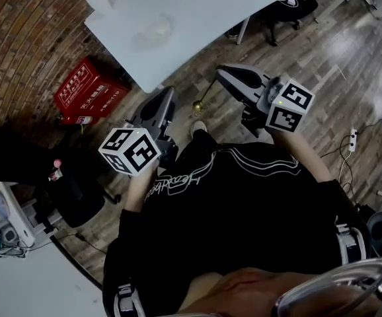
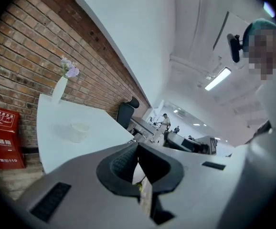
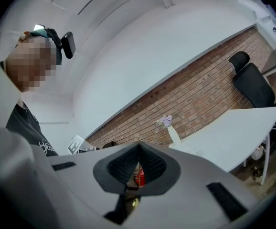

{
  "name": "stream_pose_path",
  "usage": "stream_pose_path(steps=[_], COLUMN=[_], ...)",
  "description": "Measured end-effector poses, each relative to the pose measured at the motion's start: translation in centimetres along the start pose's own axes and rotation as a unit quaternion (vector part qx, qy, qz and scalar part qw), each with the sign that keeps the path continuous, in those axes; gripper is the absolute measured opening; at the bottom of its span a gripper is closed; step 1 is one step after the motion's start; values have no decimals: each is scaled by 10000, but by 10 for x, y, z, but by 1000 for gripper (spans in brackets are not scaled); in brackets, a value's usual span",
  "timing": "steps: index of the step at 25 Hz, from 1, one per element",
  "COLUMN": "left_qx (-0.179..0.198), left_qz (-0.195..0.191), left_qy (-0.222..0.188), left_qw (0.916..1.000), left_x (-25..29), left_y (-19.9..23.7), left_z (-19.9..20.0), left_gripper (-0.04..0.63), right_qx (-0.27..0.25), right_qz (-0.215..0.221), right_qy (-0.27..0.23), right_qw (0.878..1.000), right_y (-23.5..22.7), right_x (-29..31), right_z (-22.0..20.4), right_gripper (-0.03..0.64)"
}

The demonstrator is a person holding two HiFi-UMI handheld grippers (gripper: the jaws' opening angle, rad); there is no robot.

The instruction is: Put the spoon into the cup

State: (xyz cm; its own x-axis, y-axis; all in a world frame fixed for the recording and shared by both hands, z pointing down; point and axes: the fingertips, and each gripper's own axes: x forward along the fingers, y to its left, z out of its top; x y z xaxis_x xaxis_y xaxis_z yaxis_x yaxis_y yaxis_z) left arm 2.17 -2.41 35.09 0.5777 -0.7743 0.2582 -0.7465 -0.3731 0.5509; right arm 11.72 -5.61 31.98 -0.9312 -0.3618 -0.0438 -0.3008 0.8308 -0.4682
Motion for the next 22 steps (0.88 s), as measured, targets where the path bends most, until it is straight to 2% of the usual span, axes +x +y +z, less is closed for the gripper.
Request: stream_pose_path(steps=[7, 11, 22], left_qx=[38, 11, -54], left_qz=[67, -10, -42], left_qy=[-174, -113, 68], left_qw=[9998, 9999, 10000], left_x=[20, 31, 60], left_y=[76, 111, 154], left_z=[65, 89, 107], left_gripper=[3, 4, 3], right_qx=[-74, 6, -192], right_qz=[-139, -266, -401], right_qy=[89, 11, -98], right_qw=[9998, 9996, 9990], right_y=[-43, -65, -106], right_x=[72, 105, 158], right_z=[17, 31, 53], right_gripper=[-3, -3, -3])
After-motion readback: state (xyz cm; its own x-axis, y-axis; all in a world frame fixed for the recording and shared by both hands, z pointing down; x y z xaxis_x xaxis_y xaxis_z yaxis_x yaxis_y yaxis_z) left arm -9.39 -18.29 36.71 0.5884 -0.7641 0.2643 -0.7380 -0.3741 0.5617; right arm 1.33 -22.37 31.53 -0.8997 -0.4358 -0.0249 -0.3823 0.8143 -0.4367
